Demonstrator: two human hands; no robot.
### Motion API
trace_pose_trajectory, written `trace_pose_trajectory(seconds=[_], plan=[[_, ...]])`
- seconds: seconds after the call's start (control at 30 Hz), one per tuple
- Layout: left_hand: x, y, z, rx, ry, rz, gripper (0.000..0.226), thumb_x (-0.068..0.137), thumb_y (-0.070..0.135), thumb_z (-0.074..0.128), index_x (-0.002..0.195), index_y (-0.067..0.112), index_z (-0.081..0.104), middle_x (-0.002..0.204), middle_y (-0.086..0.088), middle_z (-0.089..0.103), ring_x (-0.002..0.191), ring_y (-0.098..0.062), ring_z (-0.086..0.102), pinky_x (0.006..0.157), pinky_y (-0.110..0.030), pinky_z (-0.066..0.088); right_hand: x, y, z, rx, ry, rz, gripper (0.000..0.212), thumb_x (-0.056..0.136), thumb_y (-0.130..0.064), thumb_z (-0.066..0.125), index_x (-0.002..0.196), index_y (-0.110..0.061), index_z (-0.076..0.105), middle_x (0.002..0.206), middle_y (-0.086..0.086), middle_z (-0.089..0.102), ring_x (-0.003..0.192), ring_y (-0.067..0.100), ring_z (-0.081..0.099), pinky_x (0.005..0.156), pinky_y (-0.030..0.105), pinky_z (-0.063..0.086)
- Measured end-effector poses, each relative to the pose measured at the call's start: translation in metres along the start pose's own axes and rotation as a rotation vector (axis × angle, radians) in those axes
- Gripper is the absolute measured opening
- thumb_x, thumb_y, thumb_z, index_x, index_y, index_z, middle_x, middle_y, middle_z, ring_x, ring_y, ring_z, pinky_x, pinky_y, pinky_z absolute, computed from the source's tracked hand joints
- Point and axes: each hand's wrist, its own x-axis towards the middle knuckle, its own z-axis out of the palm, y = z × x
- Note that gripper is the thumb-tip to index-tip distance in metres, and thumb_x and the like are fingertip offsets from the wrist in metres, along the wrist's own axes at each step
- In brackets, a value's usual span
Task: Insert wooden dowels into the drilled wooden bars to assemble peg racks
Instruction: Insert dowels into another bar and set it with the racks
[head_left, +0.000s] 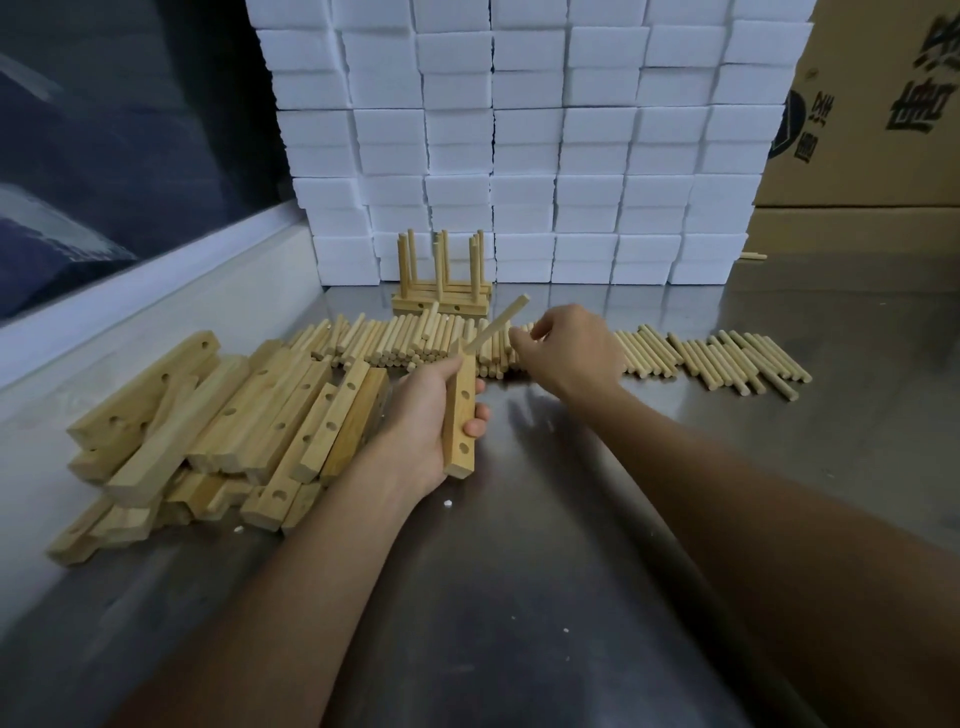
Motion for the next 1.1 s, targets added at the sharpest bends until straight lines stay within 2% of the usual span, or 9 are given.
trace_pose_trajectory(seconds=[0.1,0.2,0.3,0.43,0.53,0.7,0.8,0.9,1.1], plan=[[0.002,0.001,-0.001,-0.006,0.002,-0.008,0.025,0.1,0.023,0.052,0.105,0.0,0.059,0.083,-0.012,0.058,0.044,-0.014,0.051,0.035,-0.02,0.035,0.013,-0.015,0.007,-0.097,-0.035,-0.007,0.039,0.087,-0.054,0.058,0.087,-0.016,0.063,0.078,0.0,0.066,0.075,0.022,0.063,0.073,0.036,0.054],[0.003,0.0,-0.001,-0.009,-0.003,-0.001,0.022,0.1,0.022,0.052,0.103,0.001,0.059,0.083,-0.012,0.057,0.044,-0.014,0.051,0.035,-0.02,0.034,0.019,-0.023,0.013,-0.133,-0.108,-0.006,0.03,0.083,-0.043,0.064,0.087,-0.015,0.054,0.073,0.0,0.055,0.073,0.022,0.058,0.066,0.034,0.048],[0.004,0.0,-0.001,-0.007,-0.009,-0.004,0.023,0.101,0.022,0.051,0.103,0.001,0.059,0.085,-0.012,0.057,0.044,-0.014,0.052,0.035,-0.02,0.035,0.021,-0.025,0.015,-0.085,-0.177,0.045,0.023,0.082,-0.031,0.066,0.087,-0.016,0.049,0.081,0.002,0.057,0.08,0.025,0.059,0.07,0.036,0.052],[0.004,-0.001,0.0,0.005,-0.008,-0.006,0.024,0.102,0.023,0.051,0.104,0.001,0.059,0.087,-0.012,0.057,0.043,-0.014,0.051,0.035,-0.02,0.034,0.022,-0.023,0.013,-0.041,-0.158,0.085,0.03,0.085,-0.026,0.065,0.072,-0.019,0.038,0.075,0.001,0.052,0.079,0.025,0.059,0.063,0.034,0.046],[0.004,-0.001,0.0,0.006,-0.004,-0.002,0.025,0.102,0.023,0.051,0.107,0.0,0.059,0.087,-0.012,0.057,0.042,-0.013,0.051,0.035,-0.02,0.035,0.019,-0.02,0.006,0.017,-0.106,0.069,0.029,0.091,-0.027,0.06,0.07,-0.014,0.046,0.069,0.002,0.053,0.072,0.025,0.058,0.061,0.033,0.045],[0.002,-0.002,0.0,0.018,-0.021,0.01,0.025,0.102,0.023,0.05,0.108,0.001,0.059,0.085,-0.011,0.057,0.045,-0.013,0.052,0.035,-0.02,0.036,-0.002,0.008,-0.022,0.386,-0.047,0.084,0.011,0.089,-0.02,0.072,0.089,-0.009,0.074,0.075,0.005,0.073,0.064,0.017,0.07,0.061,0.032,0.059],[0.001,-0.002,0.001,0.025,-0.025,0.018,0.024,0.102,0.022,0.049,0.107,0.001,0.059,0.087,-0.011,0.057,0.045,-0.013,0.051,0.035,-0.021,0.036,-0.022,0.029,-0.034,0.586,-0.065,0.173,0.004,0.088,-0.011,0.073,0.091,-0.009,0.075,0.074,0.006,0.073,0.067,0.017,0.07,0.065,0.03,0.06],[0.0,-0.001,0.002,0.017,-0.022,0.013,0.025,0.102,0.021,0.05,0.11,-0.001,0.059,0.086,-0.011,0.056,0.045,-0.014,0.051,0.034,-0.021,0.035,-0.04,0.045,-0.04,0.77,-0.14,0.249,0.012,0.094,0.0,0.063,0.103,-0.004,0.069,0.081,0.01,0.074,0.072,0.016,0.074,0.067,0.024,0.06],[-0.001,-0.001,0.001,0.017,-0.017,0.014,0.024,0.102,0.021,0.051,0.109,-0.001,0.058,0.085,-0.011,0.057,0.043,-0.012,0.051,0.035,-0.02,0.036,-0.056,0.056,-0.05,0.933,-0.175,0.17,0.01,0.093,-0.006,0.066,0.102,-0.006,0.07,0.08,0.008,0.076,0.073,0.018,0.074,0.064,0.021,0.057]])
